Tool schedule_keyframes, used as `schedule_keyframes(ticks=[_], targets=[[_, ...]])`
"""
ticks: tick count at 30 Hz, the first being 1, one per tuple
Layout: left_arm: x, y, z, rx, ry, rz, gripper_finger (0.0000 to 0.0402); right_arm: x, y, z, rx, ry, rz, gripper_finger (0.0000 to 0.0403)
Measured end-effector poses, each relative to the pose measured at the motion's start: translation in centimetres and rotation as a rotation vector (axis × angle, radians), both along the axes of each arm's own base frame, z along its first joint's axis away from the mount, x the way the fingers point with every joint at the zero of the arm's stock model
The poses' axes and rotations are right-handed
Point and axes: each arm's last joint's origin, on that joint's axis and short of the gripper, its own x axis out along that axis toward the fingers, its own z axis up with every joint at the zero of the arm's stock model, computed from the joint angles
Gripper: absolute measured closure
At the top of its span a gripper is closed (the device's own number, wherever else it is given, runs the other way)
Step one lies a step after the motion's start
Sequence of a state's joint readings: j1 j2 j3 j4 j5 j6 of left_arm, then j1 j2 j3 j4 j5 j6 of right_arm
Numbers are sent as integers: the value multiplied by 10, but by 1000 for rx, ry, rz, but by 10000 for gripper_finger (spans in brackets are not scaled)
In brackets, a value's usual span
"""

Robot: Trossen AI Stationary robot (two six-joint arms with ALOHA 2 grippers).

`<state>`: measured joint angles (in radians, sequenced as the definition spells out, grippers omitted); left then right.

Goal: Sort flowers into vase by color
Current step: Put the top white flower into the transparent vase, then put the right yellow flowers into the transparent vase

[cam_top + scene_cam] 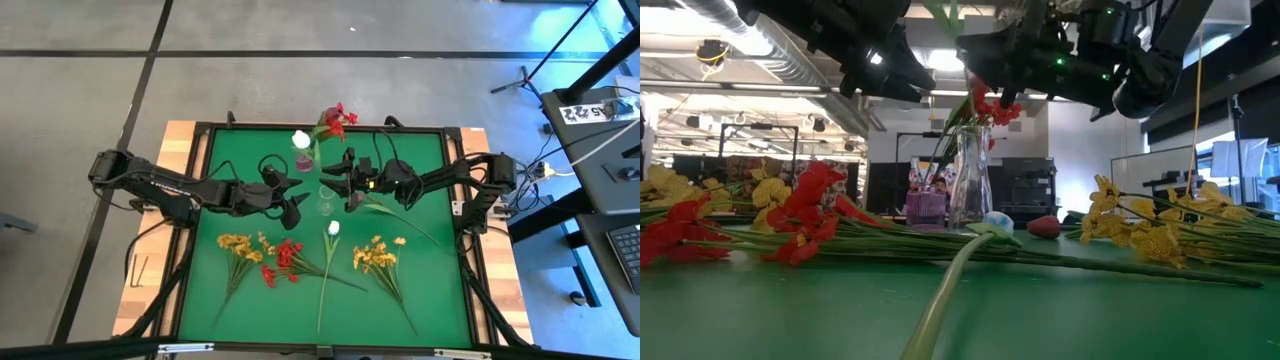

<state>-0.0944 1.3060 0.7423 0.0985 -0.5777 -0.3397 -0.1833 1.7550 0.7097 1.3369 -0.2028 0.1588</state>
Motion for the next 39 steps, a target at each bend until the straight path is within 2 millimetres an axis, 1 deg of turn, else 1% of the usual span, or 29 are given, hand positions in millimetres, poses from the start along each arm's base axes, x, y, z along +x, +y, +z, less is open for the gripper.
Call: schedule_keyframes(ticks=[7, 13, 19, 24, 27, 30, 39], targets=[[0, 0, 0, -1, 1, 1, 198, 1, 0, -6, 2, 92, -4, 184], [0, 0, -1, -1, 7, 0, 198, -6, 1, 4, -40, 225, -24, 156], [0, 0, -1, -1, 9, 1, 198, -22, 3, 21, -78, 333, -53, 153], [0, 0, -1, -6, 6, 3, 198, -39, 6, 35, -92, 406, -67, 152], [0, 0, -1, -7, 5, 4, 198, -47, 7, 40, -85, 456, -73, 152], [0, 0, -1, -7, 5, 5, 198, -52, 8, 39, -79, 503, -64, 152], [0, 0, -1, -7, 5, 4, 198, -58, 9, 27, -73, 678, -40, 152]])
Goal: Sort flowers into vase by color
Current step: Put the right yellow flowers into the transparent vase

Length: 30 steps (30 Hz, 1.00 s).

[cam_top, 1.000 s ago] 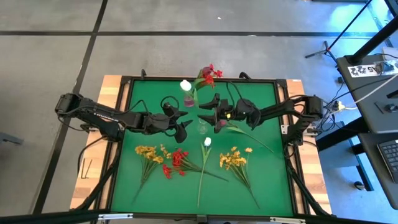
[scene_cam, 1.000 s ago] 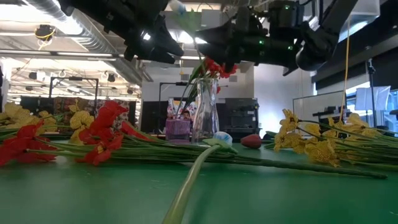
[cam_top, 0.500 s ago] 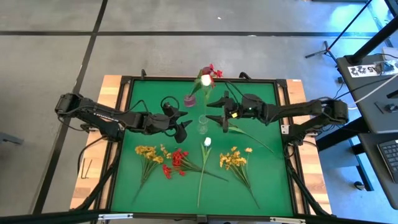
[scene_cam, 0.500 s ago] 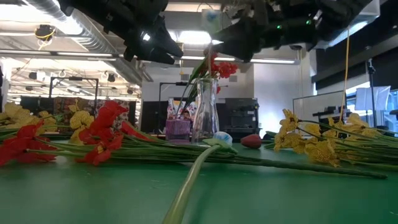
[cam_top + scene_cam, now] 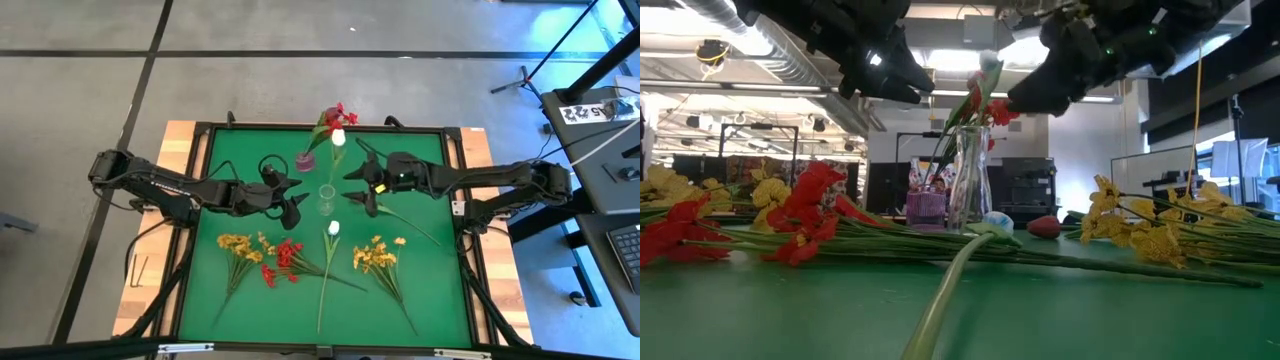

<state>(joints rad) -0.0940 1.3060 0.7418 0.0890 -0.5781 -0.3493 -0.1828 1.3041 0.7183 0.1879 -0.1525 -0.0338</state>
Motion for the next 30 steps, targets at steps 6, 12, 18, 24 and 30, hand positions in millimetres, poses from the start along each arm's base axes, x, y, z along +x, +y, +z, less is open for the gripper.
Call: schedule_keyframes(ticks=[6, 12, 18, 24, 30], targets=[[1, -1, -1, -25, 5, -50, 198, -3, 14, 19, 88, 146, 85, 152], [0, -2, -1, -28, 14, -57, 198, -17, 37, 52, 47, 298, 40, 152], [0, -2, -2, -28, 18, -57, 198, -33, 67, 68, 77, 408, 10, 152], [0, -2, -2, -34, 18, -54, 198, -44, 98, 58, 196, 541, 12, 152], [0, -2, -2, -37, 20, -53, 198, -57, 130, 38, 289, 653, -11, 152]])
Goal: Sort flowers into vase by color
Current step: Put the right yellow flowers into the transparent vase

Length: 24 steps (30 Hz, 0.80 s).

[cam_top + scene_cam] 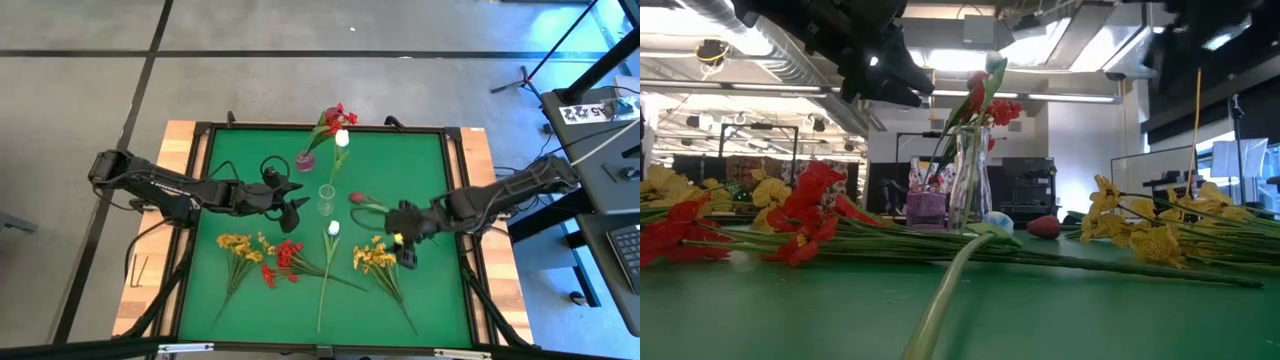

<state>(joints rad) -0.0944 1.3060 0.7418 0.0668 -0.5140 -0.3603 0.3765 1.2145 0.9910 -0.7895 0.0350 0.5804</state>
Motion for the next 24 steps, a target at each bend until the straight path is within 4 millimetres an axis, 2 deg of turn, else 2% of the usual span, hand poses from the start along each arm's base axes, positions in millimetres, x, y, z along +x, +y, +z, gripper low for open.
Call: schedule_keyframes(ticks=[3, 6, 10, 18, 24], targets=[[0, 0, 0, 0, 1, 0, 198, -8, 12, -10, 21, 47, -37, 152], [0, 0, 0, -3, -1, 2, 198, -15, 18, -19, 10, 60, -147, 152], [0, 0, 0, -4, -1, 2, 198, -23, 22, -30, 16, 101, -259, 152], [0, 1, 0, 2, 2, 4, 198, -39, 29, -54, 59, 204, -376, 152], [0, 4, -1, 4, 11, 15, 198, -45, 36, -73, 118, 168, -436, 152]])
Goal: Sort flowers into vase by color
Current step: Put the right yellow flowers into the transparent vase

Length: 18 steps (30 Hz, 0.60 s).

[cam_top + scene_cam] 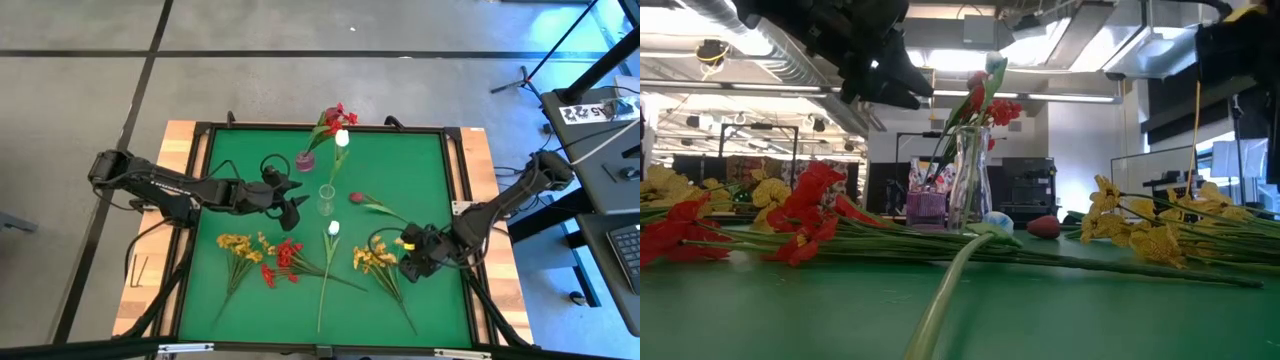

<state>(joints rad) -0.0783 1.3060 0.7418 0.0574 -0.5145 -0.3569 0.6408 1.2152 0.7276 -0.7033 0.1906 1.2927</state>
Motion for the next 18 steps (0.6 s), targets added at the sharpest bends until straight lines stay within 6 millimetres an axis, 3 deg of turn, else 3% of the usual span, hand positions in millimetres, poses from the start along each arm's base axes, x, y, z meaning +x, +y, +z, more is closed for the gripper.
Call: schedule_keyframes(ticks=[11, 18], targets=[[0, 0, 0, 1, 4, 0, 198, 8, 27, -17, 86, -194, 123, 152], [0, 0, 0, 0, 5, 1, 198, 10, 37, -35, 206, -18, 147, 152]])
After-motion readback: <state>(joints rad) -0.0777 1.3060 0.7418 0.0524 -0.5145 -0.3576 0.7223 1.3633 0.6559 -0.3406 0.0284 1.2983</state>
